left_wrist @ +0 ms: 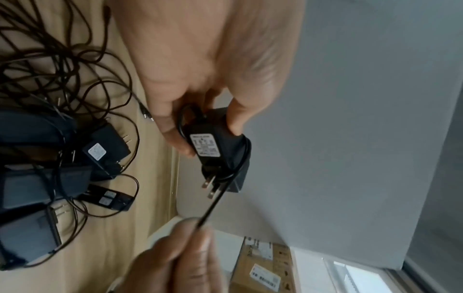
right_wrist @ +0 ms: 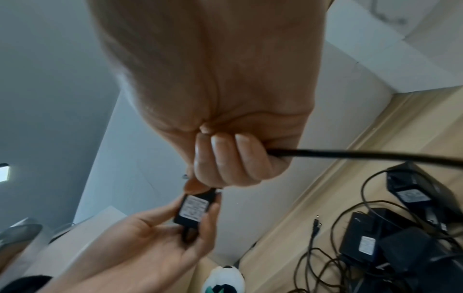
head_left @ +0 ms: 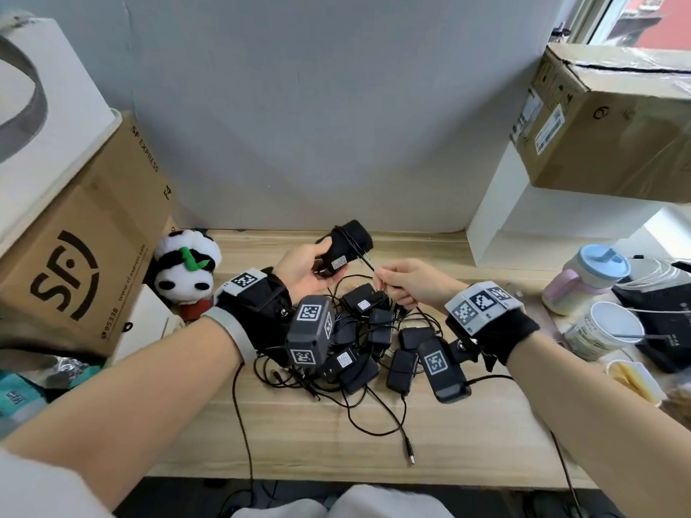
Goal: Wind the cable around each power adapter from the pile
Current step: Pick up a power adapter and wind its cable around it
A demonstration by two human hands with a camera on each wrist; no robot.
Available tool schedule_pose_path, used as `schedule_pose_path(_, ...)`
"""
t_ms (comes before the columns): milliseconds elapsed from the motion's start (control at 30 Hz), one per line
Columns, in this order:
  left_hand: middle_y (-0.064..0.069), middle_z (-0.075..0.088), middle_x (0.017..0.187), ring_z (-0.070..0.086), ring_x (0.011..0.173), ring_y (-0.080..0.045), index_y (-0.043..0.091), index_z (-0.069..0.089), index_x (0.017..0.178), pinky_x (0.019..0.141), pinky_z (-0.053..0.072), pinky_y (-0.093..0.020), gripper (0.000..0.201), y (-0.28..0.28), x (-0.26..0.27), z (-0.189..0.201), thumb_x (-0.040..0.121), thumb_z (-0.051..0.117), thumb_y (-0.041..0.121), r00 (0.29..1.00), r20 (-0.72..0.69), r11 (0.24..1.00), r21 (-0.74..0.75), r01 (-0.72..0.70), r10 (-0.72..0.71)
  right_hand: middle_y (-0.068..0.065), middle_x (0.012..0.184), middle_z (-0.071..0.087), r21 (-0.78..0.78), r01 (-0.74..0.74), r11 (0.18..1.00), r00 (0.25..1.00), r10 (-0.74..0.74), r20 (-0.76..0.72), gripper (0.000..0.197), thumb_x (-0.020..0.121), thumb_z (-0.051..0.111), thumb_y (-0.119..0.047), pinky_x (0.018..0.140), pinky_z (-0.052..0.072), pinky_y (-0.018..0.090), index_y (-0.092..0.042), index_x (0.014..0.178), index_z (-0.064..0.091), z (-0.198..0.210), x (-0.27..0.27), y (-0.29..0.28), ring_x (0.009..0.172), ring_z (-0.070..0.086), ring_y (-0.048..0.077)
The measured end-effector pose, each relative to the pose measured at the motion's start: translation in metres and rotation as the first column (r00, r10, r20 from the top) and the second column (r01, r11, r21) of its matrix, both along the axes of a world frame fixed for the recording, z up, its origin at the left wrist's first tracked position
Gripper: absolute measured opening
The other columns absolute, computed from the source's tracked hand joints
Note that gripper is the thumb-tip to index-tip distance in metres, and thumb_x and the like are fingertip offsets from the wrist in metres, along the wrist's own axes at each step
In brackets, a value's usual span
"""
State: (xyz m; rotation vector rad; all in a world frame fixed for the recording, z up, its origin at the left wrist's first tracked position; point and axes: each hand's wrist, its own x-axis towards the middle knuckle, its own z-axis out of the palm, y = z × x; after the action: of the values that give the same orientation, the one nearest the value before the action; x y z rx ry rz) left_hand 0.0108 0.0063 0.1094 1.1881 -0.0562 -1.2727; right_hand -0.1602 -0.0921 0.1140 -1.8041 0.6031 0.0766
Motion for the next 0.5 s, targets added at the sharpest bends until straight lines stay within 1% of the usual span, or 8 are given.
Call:
schedule_pose_path(67,-0.022,0.050,0.124,0.057,0.098,-0.033,-0.001,0.048,0.123,0.058,0.058,-0.028,0.033,0.002,0.001,0.003,0.097,0.049,0.019,0.998,-0.068,1.000,-0.029,0.008,-0.010,-0.010,0.048,0.031,0.014,-0.009,1.000,1.000,0.009,-0.025,0.032,0.101,0.032,-0.025,0.041,0.026,0.015,-0.014,0.077,0.049,-0.009,-0.004,-0.001,0.042,0.027,0.006)
schedule_pose_path(200,-0.015,0.059,0.096,0.062,0.074,-0.022,0.004,0.057,0.103,0.057,0.053,-0.023,0.024,0.008,-0.003,0.011,0.095,0.052,0.025,0.996,-0.040,0.995,-0.052,0.081,-0.084,-0.008,0.049,0.029,0.016,0.028,0.999,0.999,-0.027,-0.031,0.034,0.100,0.036,-0.029,0.040,0.024,0.015,-0.014,0.072,0.048,-0.017,-0.006,-0.003,0.040,0.025,0.006)
schedule_pose_path(300,-0.011,0.058,0.088,0.058,0.067,-0.018,0.006,0.057,0.102,0.058,0.053,-0.023,0.030,0.015,-0.007,0.014,0.085,0.059,0.031,0.958,-0.028,0.957,-0.067,0.281,-0.284,-0.007,0.050,0.032,-0.044,0.080,0.996,0.992,-0.084,-0.089,0.037,0.097,0.044,-0.033,0.043,0.023,0.018,-0.014,0.065,0.048,-0.015,-0.006,-0.010,0.044,0.026,0.008)
schedule_pose_path(333,-0.010,0.058,0.088,0.057,0.069,-0.018,0.007,0.057,0.102,0.060,0.053,-0.022,0.032,0.017,-0.009,0.016,0.081,0.060,0.031,0.928,0.016,0.927,-0.039,0.373,-0.373,-0.007,0.050,0.034,-0.063,0.109,0.992,0.988,-0.115,-0.106,0.038,0.097,0.045,-0.032,0.044,0.024,0.018,-0.014,0.064,0.048,-0.012,-0.005,-0.013,0.045,0.028,0.009)
schedule_pose_path(400,-0.009,0.060,0.093,0.059,0.077,-0.017,0.010,0.059,0.102,0.067,0.054,-0.021,0.028,0.018,-0.012,0.015,0.081,0.062,0.027,0.814,0.220,0.842,0.101,0.529,-0.538,-0.008,0.049,0.035,-0.087,0.173,0.981,0.978,-0.182,-0.104,0.037,0.096,0.046,-0.034,0.044,0.027,0.018,-0.014,0.065,0.050,-0.004,-0.002,-0.019,0.043,0.030,0.009)
schedule_pose_path(433,-0.009,0.061,0.095,0.061,0.080,-0.016,0.011,0.060,0.102,0.070,0.055,-0.021,0.022,0.016,-0.014,0.015,0.084,0.063,0.022,0.757,0.331,0.825,0.180,0.536,-0.564,-0.009,0.046,0.034,-0.094,0.199,0.975,0.974,-0.208,-0.087,0.037,0.096,0.046,-0.035,0.042,0.027,0.017,-0.015,0.065,0.049,0.000,0.000,-0.020,0.040,0.029,0.007)
schedule_pose_path(467,-0.008,0.061,0.097,0.062,0.082,-0.016,0.011,0.060,0.101,0.071,0.055,-0.021,0.017,0.013,-0.015,0.014,0.086,0.064,0.017,0.727,0.421,0.839,0.234,0.490,-0.542,-0.010,0.043,0.033,-0.092,0.220,0.971,0.972,-0.227,-0.064,0.037,0.097,0.045,-0.034,0.040,0.026,0.016,-0.016,0.065,0.048,0.004,0.004,-0.021,0.037,0.028,0.006)
schedule_pose_path(500,-0.009,0.060,0.098,0.061,0.082,-0.016,0.010,0.059,0.098,0.070,0.055,-0.020,0.013,0.009,-0.015,0.012,0.087,0.064,0.014,0.722,0.485,0.870,0.261,0.418,-0.493,-0.010,0.040,0.032,-0.081,0.232,0.969,0.971,-0.236,-0.038,0.036,0.099,0.042,-0.032,0.037,0.025,0.015,-0.016,0.066,0.046,0.006,0.008,-0.020,0.034,0.027,0.004)
